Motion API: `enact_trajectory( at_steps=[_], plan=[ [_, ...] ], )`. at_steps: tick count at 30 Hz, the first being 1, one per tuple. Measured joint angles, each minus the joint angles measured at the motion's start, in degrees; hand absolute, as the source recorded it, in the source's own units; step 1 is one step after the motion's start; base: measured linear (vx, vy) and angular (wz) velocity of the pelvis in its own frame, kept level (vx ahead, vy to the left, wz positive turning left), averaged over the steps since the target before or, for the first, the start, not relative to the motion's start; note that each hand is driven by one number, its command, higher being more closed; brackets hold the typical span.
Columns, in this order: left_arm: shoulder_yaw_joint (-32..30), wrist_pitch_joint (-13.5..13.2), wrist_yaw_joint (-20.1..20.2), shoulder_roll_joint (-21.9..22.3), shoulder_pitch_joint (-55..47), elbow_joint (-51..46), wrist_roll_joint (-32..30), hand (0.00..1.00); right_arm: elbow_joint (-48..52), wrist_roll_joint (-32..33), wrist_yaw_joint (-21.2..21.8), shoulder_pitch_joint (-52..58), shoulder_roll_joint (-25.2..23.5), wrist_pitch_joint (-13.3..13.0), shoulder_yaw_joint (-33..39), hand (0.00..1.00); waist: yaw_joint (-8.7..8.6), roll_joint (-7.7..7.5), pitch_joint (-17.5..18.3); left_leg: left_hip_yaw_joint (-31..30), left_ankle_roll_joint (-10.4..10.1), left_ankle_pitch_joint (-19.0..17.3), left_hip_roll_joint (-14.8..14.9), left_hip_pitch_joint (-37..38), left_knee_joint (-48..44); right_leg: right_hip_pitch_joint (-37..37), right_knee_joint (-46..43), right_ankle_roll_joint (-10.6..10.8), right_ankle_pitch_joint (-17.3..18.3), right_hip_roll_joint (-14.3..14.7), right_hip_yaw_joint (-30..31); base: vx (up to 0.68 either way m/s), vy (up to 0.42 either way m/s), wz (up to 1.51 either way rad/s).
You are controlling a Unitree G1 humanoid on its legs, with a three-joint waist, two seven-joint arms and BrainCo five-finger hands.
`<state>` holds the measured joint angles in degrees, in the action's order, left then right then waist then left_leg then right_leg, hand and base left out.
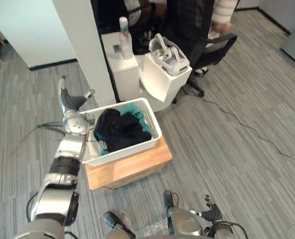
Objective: Tidy the bed and pick cloth on bed and put in laundry
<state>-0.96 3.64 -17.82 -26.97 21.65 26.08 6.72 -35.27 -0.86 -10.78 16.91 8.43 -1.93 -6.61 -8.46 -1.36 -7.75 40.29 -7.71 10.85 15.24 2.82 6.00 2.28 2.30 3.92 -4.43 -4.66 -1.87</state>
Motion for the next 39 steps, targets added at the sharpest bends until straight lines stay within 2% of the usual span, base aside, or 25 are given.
enact_trajectory(
  at_steps=[2,5,6,9,10,11,13,17,19,20,21,27,31,34,37,39],
  plan=[
    [-1.6,0.2,4.5,0.0,-4.2,-1.4,1.7,0.0,-0.1,-0.3,1.1,0.3,0.0,0.6,0.1,0.0,0.42,0.21,1.8,-0.9,0.0,0.0,0.0,-0.1,0.0,-0.6,0.0,-0.1,0.4,-0.1,-1.3,0.02,-0.024,0.25],
    [-5.3,0.3,9.7,1.4,-9.3,-2.8,7.0,0.0,-1.5,-0.3,2.2,0.0,-0.1,1.2,0.8,0.0,2.09,0.36,3.6,-1.4,0.2,-0.3,-0.1,-0.1,0.0,-1.2,-0.1,-0.2,0.7,-0.2,-1.8,0.0,-0.015,0.12],
    [-6.3,0.3,11.8,3.0,-12.1,-4.3,10.0,0.0,-2.1,-0.2,2.7,-0.4,-0.3,1.2,1.5,0.0,2.97,0.52,4.0,-1.8,0.3,-0.4,-0.3,0.1,0.0,-1.5,-0.1,0.1,1.3,-0.4,-2.3,0.0,-0.015,0.13],
    [-6.3,0.4,15.3,7.6,-19.9,-5.8,14.3,0.0,-4.1,0.4,4.0,-1.3,-0.6,1.1,2.2,0.0,3.58,0.76,4.5,-2.7,0.6,-0.8,-0.7,1.6,0.0,-3.9,-0.3,1.2,2.5,-0.6,-3.3,-0.01,-0.006,0.24],
    [-6.3,0.6,15.5,10.5,-23.2,-5.7,15.7,0.0,-4.8,0.4,4.7,-1.6,-0.7,0.7,2.3,0.0,4.59,0.78,4.7,-2.8,0.7,-1.0,-1.0,2.0,0.0,-4.5,-0.5,1.4,2.8,-0.8,-3.2,-0.02,0.012,0.1],
    [-6.3,0.8,15.6,12.0,-24.6,-5.6,16.3,0.0,-5.2,0.3,4.9,-1.7,-0.7,0.4,2.3,0.0,4.84,0.85,4.8,-2.9,0.7,-1.1,-1.1,2.0,0.0,-4.6,-0.7,1.8,3.1,-1.0,-3.3,-0.02,0.023,0.16],
    [-5.7,0.8,16.5,18.0,-28.6,-2.2,17.5,0.0,-7.4,0.3,5.9,-2.9,-1.0,-0.8,2.4,0.0,6.16,0.66,5.0,-4.2,1.0,-1.3,-2.2,1.6,0.0,-4.5,-2.4,2.9,4.4,-2.2,-4.4,0.0,0.028,0.32],
    [-3.7,0.3,16.3,24.2,-33.0,6.6,19.4,0.0,-13.0,1.6,6.2,-6.9,-1.7,-3.2,3.7,0.0,6.36,0.6,5.1,-6.4,1.8,-1.9,-4.4,0.8,0.0,-3.9,-4.3,4.3,5.9,-4.1,-4.6,0.0,0.059,0.34],
    [-3.0,-0.9,16.1,27.0,-33.9,11.0,19.8,0.0,-15.5,3.1,7.3,-9.2,-3.0,-4.1,4.0,0.0,6.6,0.45,5.2,-7.7,2.4,-2.3,-6.1,0.5,0.0,-3.9,-4.4,4.9,6.2,-5.4,-4.4,0.04,0.076,0.32],
    [-3.0,-1.3,16.0,27.3,-34.0,12.0,19.8,0.0,-16.0,3.6,7.5,-9.7,-3.4,-4.1,4.0,0.0,6.75,0.47,5.2,-7.8,2.5,-2.3,-6.5,0.5,0.0,-4.0,-4.4,5.1,6.4,-5.6,-4.2,0.03,0.04,0.13],
    [-4.3,-4.1,13.6,26.8,-30.0,22.0,19.5,0.0,-22.4,9.3,9.7,-15.3,-8.0,-3.1,11.2,0.0,9.13,0.09,4.6,-10.2,1.8,-6.2,-7.9,5.2,0.0,-10.9,-2.2,1.7,8.5,-5.4,-3.5,0.0,0.0,0.0],
    [-4.5,-4.1,13.9,26.9,-29.8,23.1,19.5,0.0,-22.4,9.3,9.7,-14.9,-8.1,-3.3,11.2,0.0,9.13,0.09,4.6,-10.6,1.8,-6.2,-7.9,4.9,0.0,-11.1,-2.2,1.5,8.6,-5.4,-4.4,0.0,0.0,0.06],
    [-7.1,-4.3,15.7,27.6,-28.8,25.8,19.6,0.0,-22.3,10.4,10.0,-12.8,-9.3,-5.9,11.0,0.0,9.22,0.06,4.7,-12.1,1.8,-6.2,-8.1,3.9,0.0,-11.0,-2.2,1.5,8.7,-5.6,-6.0,-0.01,-0.015,0.2],
    [-8.8,-5.2,16.6,27.6,-28.3,27.3,19.5,0.0,-22.5,10.1,11.0,-12.3,-9.2,-7.6,10.5,0.0,9.49,0.01,4.7,-14.1,1.9,-6.1,-8.3,2.5,0.0,-11.2,-2.1,1.5,8.7,-5.7,-8.9,-0.01,-0.023,0.38],
    [-10.8,-6.8,16.1,27.7,-28.2,27.9,17.7,0.0,-22.6,7.2,12.5,-12.4,-8.9,-8.6,7.1,0.0,9.83,0.02,4.7,-17.8,2.8,-5.1,-9.0,-0.1,0.0,-11.3,-2.0,2.2,8.7,-6.2,-14.2,0.0,-0.022,0.67],
    [-11.0,-7.5,14.9,27.2,-28.4,28.4,17.8,0.0,-23.6,5.2,13.5,-12.7,-8.9,-8.9,4.2,0.0,11.35,-0.02,4.5,-19.7,3.1,-4.9,-9.7,-0.9,0.0,-12.4,-1.5,2.8,8.7,-6.6,-17.4,0.01,-0.017,0.67]
  ],
)
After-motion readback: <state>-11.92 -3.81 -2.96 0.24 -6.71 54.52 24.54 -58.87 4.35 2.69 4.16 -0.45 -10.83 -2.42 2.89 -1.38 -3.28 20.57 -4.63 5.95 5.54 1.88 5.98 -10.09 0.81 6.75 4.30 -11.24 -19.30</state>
